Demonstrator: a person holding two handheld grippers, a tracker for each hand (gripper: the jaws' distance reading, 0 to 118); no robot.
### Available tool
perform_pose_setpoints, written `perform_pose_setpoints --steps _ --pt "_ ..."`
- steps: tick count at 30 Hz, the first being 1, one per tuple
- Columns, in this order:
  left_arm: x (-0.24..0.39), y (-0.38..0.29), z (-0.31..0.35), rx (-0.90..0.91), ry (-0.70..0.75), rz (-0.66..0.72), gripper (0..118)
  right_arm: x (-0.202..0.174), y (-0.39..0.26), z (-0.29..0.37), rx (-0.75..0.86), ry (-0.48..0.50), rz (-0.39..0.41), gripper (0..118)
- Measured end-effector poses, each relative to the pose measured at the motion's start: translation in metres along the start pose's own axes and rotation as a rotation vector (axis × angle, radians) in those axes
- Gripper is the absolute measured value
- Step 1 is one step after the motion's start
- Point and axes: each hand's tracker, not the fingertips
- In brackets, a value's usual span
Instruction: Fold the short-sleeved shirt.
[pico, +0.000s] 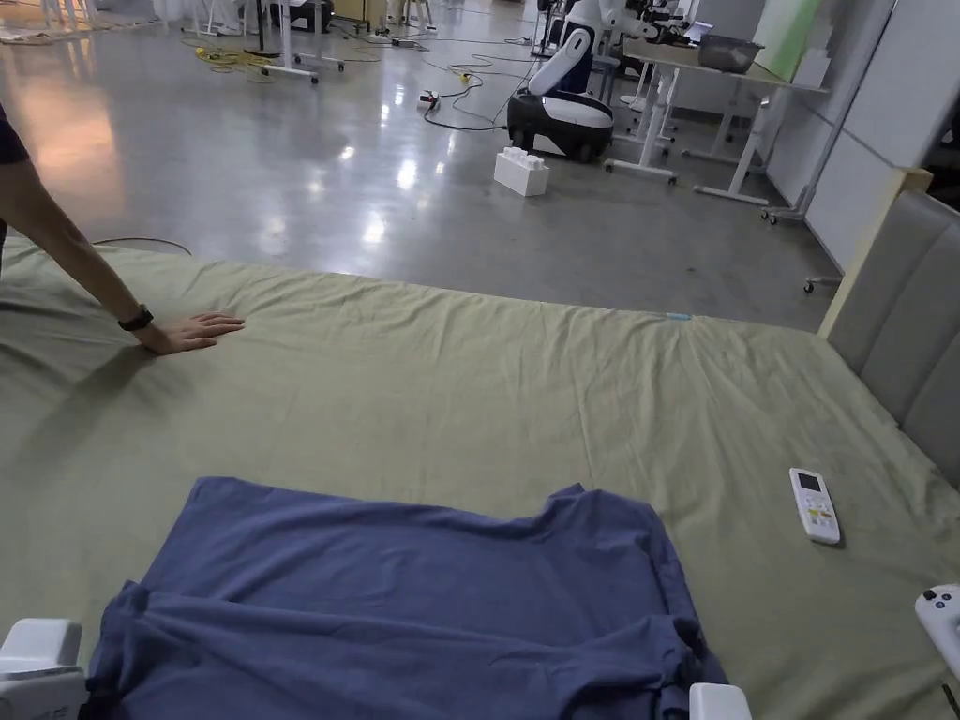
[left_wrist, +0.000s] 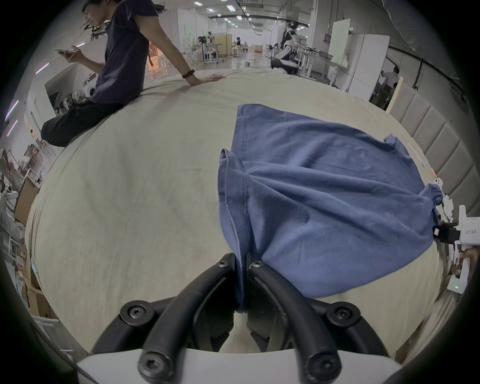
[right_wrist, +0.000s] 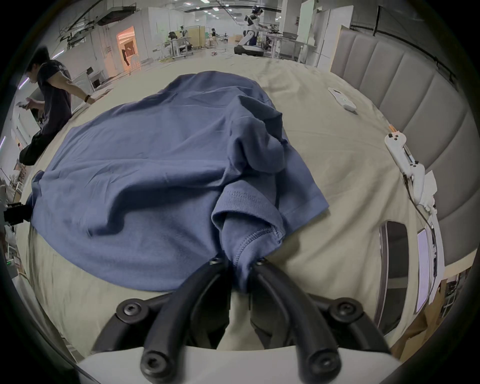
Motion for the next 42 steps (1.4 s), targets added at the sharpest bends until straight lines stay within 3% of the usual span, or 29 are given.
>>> perform_pose_setpoints --steps 9,18,26,31,36,39,42 --pt "-0.008 0.02 0.041 0.105 -0.068 0.036 6 0.005 0.02 0.055 0.116 0.016 0.004 8" --pt "-0.026 0.026 0.089 0.135 -0.096 0.052 6 0.009 0.025 0.12 0.183 -0.004 0.078 8" --pt "-0.033 -0.041 0.102 -0.001 -0.112 0.028 6 0.012 -0.05 0.138 0.054 0.005 0.107 8" --pt "-0.031 -0.082 0.07 -0.128 -0.065 -0.004 6 0.006 -0.096 0.105 -0.061 0.002 0.095 8" --pt "-0.023 -0.085 0.034 -0.208 -0.018 -0.047 6 -0.003 -0.097 0.075 -0.124 -0.029 0.093 9" --pt "-0.021 -0.084 0.025 -0.213 -0.009 -0.052 6 -0.009 -0.093 0.067 -0.15 -0.065 0.119 24" --pt "-0.029 -0.081 0.029 -0.206 -0.025 -0.032 12 -0.006 -0.089 0.076 -0.142 -0.11 0.111 60"
